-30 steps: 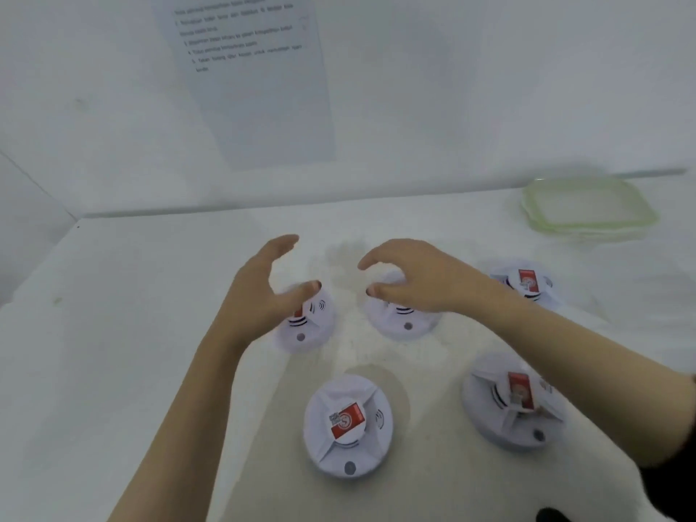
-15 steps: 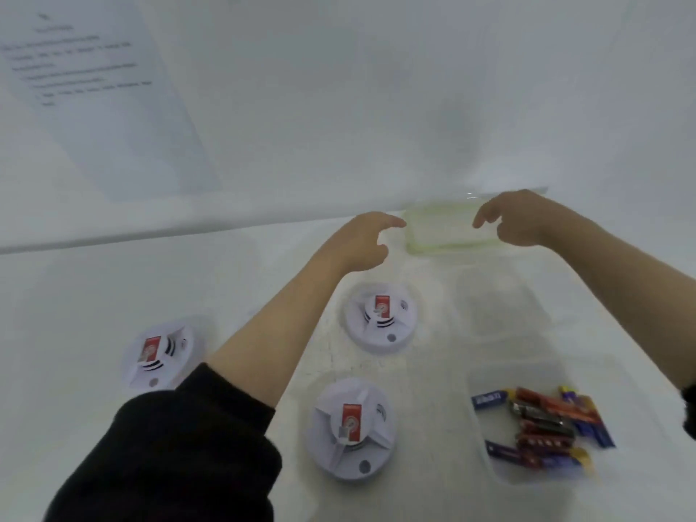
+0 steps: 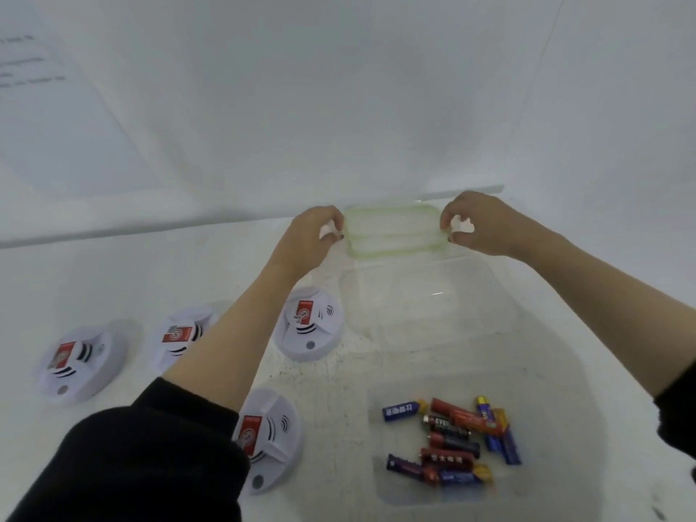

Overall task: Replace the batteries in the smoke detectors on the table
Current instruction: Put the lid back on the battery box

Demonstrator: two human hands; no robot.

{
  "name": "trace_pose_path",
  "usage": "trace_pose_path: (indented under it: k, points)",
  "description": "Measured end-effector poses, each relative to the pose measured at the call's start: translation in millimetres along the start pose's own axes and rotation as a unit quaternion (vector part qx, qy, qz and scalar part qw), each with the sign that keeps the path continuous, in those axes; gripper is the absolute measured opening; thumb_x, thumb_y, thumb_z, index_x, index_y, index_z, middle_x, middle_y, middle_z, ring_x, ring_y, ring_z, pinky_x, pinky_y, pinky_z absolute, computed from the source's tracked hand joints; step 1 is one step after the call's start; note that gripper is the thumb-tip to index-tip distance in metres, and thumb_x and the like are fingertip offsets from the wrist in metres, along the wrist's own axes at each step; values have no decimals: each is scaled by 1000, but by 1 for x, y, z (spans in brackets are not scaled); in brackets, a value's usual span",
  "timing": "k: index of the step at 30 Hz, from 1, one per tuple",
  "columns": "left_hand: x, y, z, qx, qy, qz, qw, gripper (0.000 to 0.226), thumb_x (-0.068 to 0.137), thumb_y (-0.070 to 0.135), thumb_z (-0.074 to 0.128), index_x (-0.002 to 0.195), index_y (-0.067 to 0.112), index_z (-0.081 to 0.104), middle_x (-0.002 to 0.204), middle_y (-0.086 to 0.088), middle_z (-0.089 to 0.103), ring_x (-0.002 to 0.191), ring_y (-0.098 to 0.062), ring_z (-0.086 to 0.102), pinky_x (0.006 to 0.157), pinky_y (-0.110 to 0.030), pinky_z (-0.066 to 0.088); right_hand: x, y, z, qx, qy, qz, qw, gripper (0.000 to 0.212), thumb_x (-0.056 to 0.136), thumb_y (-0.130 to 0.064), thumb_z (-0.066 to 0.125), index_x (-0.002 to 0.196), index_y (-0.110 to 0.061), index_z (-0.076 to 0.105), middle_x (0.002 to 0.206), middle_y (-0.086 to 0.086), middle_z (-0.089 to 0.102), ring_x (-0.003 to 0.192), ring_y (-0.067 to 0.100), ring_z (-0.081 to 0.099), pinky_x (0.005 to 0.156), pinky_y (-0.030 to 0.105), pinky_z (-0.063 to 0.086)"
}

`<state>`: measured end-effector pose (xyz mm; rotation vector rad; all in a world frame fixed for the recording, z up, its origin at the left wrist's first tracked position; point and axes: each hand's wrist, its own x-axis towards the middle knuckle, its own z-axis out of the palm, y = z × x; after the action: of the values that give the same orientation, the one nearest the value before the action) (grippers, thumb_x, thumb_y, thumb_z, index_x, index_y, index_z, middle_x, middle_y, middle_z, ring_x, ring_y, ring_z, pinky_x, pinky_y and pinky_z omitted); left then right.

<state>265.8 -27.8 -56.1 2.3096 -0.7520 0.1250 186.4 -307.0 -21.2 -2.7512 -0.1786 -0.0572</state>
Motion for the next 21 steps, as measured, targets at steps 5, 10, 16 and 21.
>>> trace_pose_path:
  k: [5,10,16,21]
  points:
    - [-9,31,-20,-69,134,9,989,4,94,3,52,95,5,56,80,0,63,70,6,59,66,-10,41,-10,-6,-13,72,115,-58,989,17,86,-12,64,93,-18,50,95,-3,56,88,18,54,78,27,40]
    - [-33,68,-43,-122,194,-9,973,19,95,11,52,89,28,49,69,-11,65,62,-37,47,59,-34,43,-31,-20,-34,195,221,-25,955,6,92,-29,57,93,-25,52,76,-25,61,74,-5,55,70,14,41]
    - [-67,98,-47,-164,108,-147,969,3,92,16,62,91,19,60,57,5,68,43,-6,50,46,-19,44,-65,-28,-39,288,181,44,939,12,92,-25,57,85,-15,60,50,-4,57,39,13,51,42,16,42]
    - [-85,103,-26,-138,12,-260,956,14,88,21,68,93,9,63,50,2,65,34,-7,47,40,-19,41,-89,-17,-11,192,82,114,971,17,91,-35,55,89,-19,60,48,-4,51,35,3,44,42,16,38]
